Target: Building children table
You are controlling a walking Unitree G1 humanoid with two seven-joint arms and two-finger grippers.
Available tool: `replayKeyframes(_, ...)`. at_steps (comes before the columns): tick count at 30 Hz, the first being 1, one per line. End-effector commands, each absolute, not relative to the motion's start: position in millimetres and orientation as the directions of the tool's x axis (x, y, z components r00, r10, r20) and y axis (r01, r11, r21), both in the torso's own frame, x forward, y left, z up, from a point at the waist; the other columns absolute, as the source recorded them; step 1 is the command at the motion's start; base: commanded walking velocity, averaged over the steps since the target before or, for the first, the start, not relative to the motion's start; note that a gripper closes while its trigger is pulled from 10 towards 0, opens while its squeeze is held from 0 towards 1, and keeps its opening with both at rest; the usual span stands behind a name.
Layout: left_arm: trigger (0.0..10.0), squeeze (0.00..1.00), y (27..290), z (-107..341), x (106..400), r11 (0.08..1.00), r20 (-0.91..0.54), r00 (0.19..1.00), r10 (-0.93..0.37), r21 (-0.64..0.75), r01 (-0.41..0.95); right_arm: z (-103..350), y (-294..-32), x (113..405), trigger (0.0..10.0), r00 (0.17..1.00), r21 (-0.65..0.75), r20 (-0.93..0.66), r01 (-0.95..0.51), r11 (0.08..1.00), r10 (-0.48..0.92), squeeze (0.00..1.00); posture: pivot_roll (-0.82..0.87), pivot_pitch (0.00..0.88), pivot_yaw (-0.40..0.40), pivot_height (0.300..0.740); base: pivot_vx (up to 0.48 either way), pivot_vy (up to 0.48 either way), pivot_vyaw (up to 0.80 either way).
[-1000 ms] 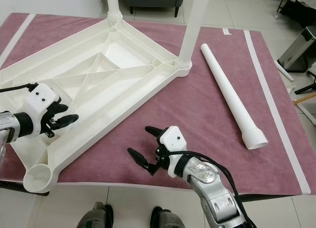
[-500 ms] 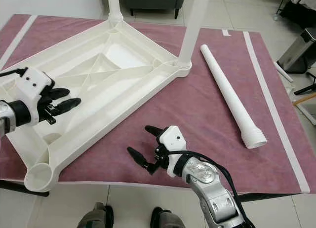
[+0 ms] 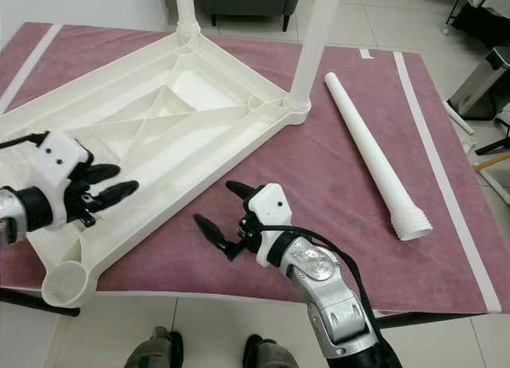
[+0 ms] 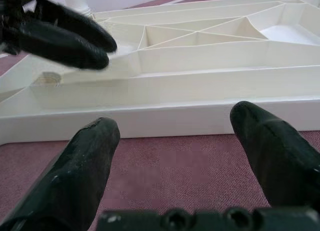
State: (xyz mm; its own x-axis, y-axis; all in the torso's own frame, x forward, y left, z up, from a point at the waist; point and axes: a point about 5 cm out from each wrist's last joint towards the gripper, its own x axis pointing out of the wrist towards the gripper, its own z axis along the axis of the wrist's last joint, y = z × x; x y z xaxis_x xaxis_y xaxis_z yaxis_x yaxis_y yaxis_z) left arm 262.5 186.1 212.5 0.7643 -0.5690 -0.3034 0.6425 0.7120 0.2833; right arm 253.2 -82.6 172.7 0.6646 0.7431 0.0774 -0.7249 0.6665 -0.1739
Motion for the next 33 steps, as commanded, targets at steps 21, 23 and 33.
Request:
replayKeyframes(21, 7.3, 0.0, 205, 166, 288, 0.781, -0.453, 0.822, -0.345, 0.347, 0.519, 177, -86, 254, 10.0, 0.677, -0.182, 0.096, -0.708, 0.682, 0.729, 0.0, 0.15, 0.162, -0.027, 0.74, 0.0, 0.0, 0.0)
replayKeyframes(23, 7.3, 0.0, 205, 166, 288, 0.781, -0.453, 0.822, -0.345, 0.347, 0.519, 177, -86, 254, 10.0, 0.677, -0.182, 0.096, -0.708, 0.682, 0.729, 0.0, 0.15, 0.162, -0.027, 0.74, 0.0, 0.0, 0.0)
replayKeyframes(33, 0.0, 0.0, 195, 171, 292, 0.774, -0.409, 0.819, -0.403, 0.326, 0.544, 178, -88, 257, 10.0, 0.681, -0.188, 0.089, -0.705, 0.684, 0.727, 0.0, 0.14, 0.166, -0.026, 0.74, 0.0, 0.0, 0.0)
